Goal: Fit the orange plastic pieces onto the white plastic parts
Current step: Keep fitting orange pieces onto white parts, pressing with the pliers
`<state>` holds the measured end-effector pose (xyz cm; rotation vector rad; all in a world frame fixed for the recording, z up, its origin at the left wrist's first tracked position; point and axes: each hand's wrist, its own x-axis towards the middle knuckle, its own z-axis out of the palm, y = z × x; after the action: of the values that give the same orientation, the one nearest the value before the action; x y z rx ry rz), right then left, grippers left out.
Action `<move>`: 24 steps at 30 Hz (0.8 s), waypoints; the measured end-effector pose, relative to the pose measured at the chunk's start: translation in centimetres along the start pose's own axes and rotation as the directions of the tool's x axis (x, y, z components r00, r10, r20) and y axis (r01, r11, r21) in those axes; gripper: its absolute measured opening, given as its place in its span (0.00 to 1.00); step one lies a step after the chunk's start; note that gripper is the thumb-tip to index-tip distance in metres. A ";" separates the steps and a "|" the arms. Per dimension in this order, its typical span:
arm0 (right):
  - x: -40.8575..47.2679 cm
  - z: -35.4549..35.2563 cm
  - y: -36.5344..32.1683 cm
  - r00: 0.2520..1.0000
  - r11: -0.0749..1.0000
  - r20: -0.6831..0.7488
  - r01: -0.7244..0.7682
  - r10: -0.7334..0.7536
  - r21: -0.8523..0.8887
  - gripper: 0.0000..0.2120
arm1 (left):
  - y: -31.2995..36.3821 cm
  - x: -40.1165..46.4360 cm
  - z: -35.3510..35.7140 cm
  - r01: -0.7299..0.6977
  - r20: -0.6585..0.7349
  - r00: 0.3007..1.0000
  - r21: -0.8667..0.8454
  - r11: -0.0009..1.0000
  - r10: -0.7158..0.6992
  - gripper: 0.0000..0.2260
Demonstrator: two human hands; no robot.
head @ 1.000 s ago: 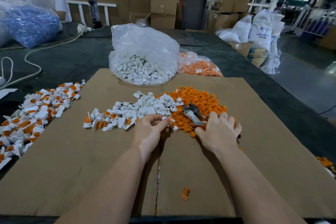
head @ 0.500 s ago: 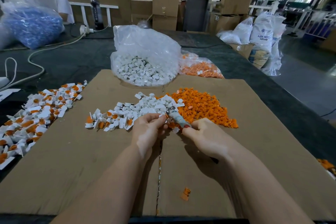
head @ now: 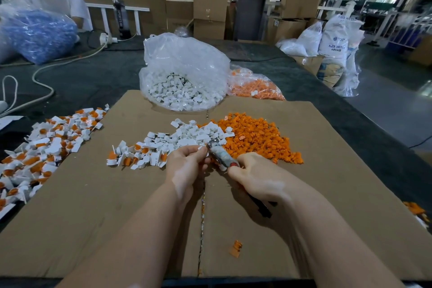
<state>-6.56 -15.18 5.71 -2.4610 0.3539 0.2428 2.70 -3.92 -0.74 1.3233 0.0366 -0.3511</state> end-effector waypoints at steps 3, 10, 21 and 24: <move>0.4 0.7 0.0 0.999 0.998 -0.045 -0.017 0.014 -0.055 0.13 | 0.1 -0.1 0.0 -0.006 0.000 1.000 0.006 1.000 0.006 0.03; 0.9 1.8 0.6 0.996 0.999 -0.092 -0.018 0.013 -0.044 0.08 | 0.2 -0.7 0.1 -0.022 0.017 1.000 0.024 0.999 0.021 0.02; 1.2 1.3 3.5 0.838 0.976 -0.545 -0.142 0.031 -0.164 0.21 | -0.7 -1.0 -0.4 -0.194 0.047 0.981 0.169 0.966 0.188 0.05; 1.9 1.5 4.7 0.807 0.907 -0.589 -0.228 -0.027 -0.354 0.25 | -0.8 -1.1 -0.6 -0.299 0.092 0.954 0.378 0.876 0.285 0.09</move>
<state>-6.34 -18.23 1.41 -2.9007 0.7681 -0.4711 1.57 -3.25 -1.41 1.6899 -0.2742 -0.1220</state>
